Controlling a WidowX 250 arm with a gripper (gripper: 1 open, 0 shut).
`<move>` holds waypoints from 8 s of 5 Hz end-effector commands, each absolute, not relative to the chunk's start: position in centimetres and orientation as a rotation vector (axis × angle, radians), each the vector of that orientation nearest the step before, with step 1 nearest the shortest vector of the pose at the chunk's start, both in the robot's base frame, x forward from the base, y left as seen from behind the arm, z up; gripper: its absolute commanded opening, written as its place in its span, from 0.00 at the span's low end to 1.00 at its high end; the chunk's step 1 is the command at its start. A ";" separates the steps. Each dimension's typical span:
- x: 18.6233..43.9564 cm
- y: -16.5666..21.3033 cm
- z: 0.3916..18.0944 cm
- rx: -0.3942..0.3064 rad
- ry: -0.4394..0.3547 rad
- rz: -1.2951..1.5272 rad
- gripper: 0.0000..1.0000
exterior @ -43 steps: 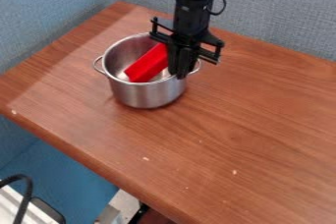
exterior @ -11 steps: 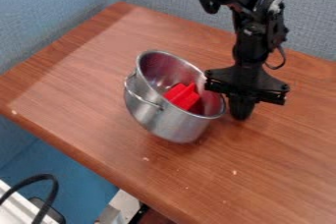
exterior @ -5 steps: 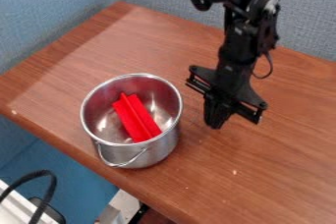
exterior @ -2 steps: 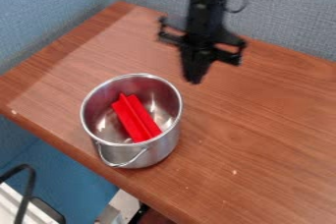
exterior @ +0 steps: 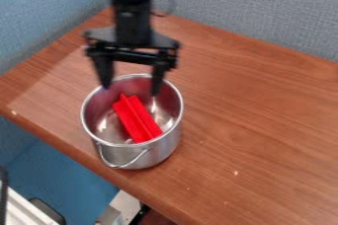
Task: Move the red object from the metal pot to the table
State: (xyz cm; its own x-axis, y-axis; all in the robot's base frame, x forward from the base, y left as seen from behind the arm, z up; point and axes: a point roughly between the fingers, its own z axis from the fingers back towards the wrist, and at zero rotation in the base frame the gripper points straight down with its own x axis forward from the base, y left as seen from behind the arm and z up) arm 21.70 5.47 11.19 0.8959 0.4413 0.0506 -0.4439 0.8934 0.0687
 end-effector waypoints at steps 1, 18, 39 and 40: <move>20.6 5.4 10.7 0.061 -0.072 0.676 1.00; 18.5 6.5 2.3 0.146 -0.146 1.162 0.00; 21.2 12.3 3.3 0.014 0.035 0.869 0.00; 20.8 13.2 3.3 -0.007 0.052 0.911 0.00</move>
